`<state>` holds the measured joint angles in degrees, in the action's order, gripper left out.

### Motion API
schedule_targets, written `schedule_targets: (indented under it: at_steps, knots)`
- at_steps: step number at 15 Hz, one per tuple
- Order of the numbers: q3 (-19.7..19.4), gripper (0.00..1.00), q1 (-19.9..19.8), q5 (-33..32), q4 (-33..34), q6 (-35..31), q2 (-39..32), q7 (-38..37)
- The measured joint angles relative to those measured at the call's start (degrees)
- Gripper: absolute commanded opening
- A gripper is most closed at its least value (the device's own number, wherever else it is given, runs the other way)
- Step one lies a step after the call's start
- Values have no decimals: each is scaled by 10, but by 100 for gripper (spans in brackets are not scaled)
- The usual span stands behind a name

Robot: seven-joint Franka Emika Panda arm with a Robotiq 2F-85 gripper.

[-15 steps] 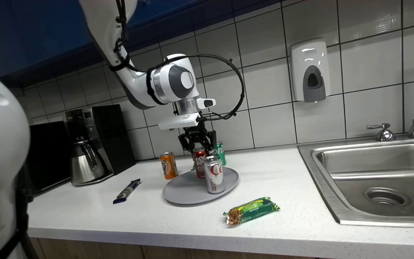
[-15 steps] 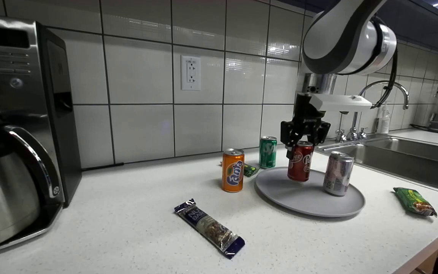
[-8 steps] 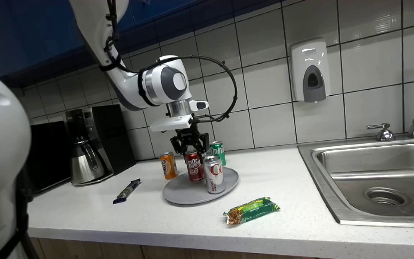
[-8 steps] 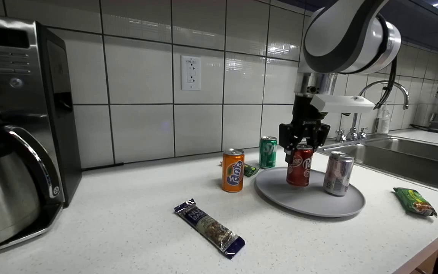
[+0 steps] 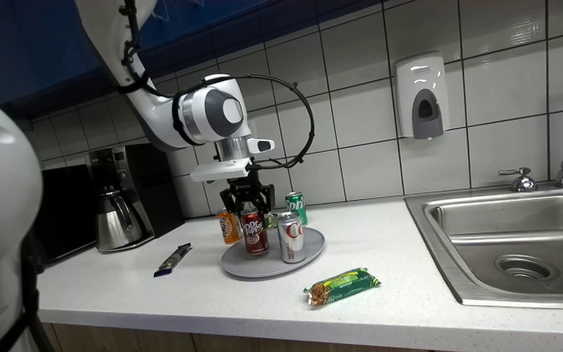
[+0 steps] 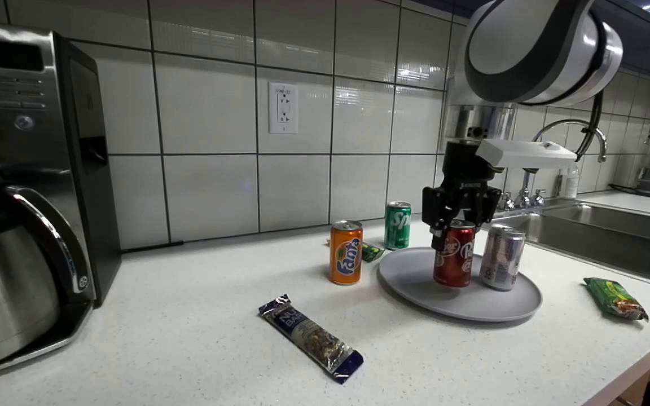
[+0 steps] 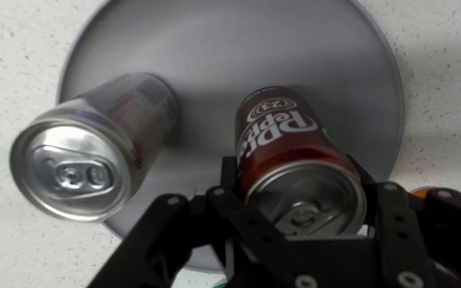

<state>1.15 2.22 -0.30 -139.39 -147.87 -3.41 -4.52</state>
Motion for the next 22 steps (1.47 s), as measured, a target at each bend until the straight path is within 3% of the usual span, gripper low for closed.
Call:
schedule_targets:
  at_steps: [12,13,16,22]
  knots:
    - [0,38,0,18,-34,1,18,6]
    - [0,88,0,18,-35,1,18,6]
    - [0,100,0,18,-36,1,18,6]
    - [-3,100,0,18,-36,0,21,6]
